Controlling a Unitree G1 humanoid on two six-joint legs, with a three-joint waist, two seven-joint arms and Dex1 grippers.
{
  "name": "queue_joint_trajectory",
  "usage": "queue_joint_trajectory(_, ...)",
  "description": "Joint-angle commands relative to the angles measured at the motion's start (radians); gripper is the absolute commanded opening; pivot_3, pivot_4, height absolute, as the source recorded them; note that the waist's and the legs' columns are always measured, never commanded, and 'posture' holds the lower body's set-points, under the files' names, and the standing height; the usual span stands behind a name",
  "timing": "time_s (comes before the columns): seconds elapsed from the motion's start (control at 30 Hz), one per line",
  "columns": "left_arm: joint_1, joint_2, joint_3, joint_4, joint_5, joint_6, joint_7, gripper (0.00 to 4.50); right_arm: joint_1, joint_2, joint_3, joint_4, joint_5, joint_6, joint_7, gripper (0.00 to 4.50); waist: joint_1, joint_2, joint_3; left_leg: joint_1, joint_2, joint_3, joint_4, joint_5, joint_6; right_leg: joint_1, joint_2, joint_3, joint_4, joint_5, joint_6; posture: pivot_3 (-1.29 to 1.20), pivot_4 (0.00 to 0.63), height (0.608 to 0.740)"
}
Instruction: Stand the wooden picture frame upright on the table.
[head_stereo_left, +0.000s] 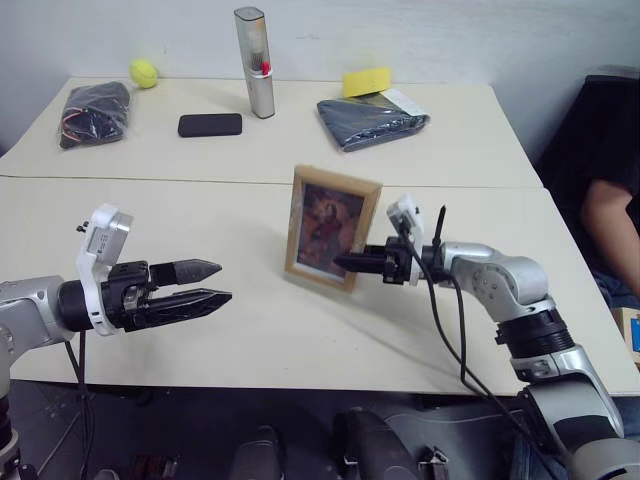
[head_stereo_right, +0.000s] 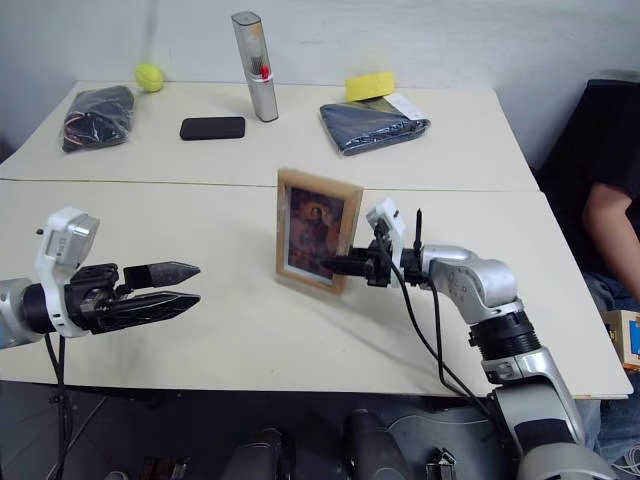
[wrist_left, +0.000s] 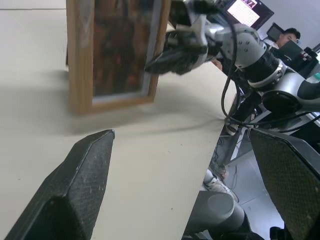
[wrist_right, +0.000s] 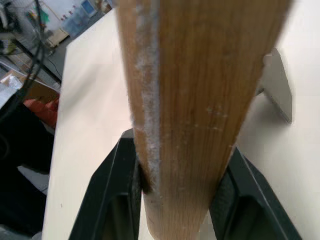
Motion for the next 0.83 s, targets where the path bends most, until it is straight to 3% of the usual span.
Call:
queue_joint_trajectory(0.03,-0.001,0.037,0.014,0.011,-0.016,-0.037,-0.023,4.5,0.029,-0.019,0.027,-0.059,-0.05,-0.03,0.066,1.59,0.0,0.0,0.0,0.0,0.0,0.0,0.0,0.0,0.0,0.0,0.0,0.0,0.0,0.0,0.0,0.0,0.15,0.74)
queue_joint_trajectory(0.33,-0.012,0.088,-0.036,0.072,0.022,-0.117,-0.073,4.5,0.074,-0.047,0.026,-0.125,-0.134,-0.058,0.119,4.48,-0.003,0.0,0.0,0.0,0.0,0.0,-0.001,0.0,0.0,0.0,0.0,0.0,0.0,0.0,0.0,0.0,0.15,0.74)
queue_joint_trajectory(0.4,-0.013,0.094,-0.051,0.079,0.031,-0.138,-0.08,4.5,0.091,-0.097,0.013,-0.148,-0.171,-0.078,0.123,4.48,-0.003,0.0,0.0,0.0,0.0,0.0,-0.001,0.0,0.0,0.0,0.0,0.0,0.0,0.0,0.0,0.0,0.15,0.74)
queue_joint_trajectory(0.47,-0.005,0.103,-0.069,0.076,0.065,-0.185,-0.095,4.5,0.137,-0.225,-0.048,-0.198,-0.192,-0.14,0.195,4.48,0.005,0.001,0.0,0.0,0.0,0.0,-0.001,0.0,0.001,0.0,0.0,0.0,-0.001,0.0,0.0,0.0,0.15,0.74)
queue_joint_trajectory(0.67,-0.033,0.115,-0.114,0.109,0.162,-0.315,-0.118,4.5,0.208,-0.508,-0.291,-0.274,-0.004,-0.07,0.437,4.48,0.031,0.003,0.002,-0.002,-0.001,0.0,-0.001,-0.002,0.003,0.0,-0.001,-0.001,-0.005,0.0,0.0,0.0,0.15,0.74)
queue_joint_trajectory(0.83,-0.098,0.103,-0.142,0.131,0.194,-0.371,-0.111,4.5,0.227,-0.535,-0.366,-0.314,0.094,0.024,0.433,4.48,0.02,0.002,0.002,0.001,0.0,0.0,-0.002,-0.002,0.003,0.002,0.001,0.0,-0.004,0.0,0.0,0.0,0.15,0.74)
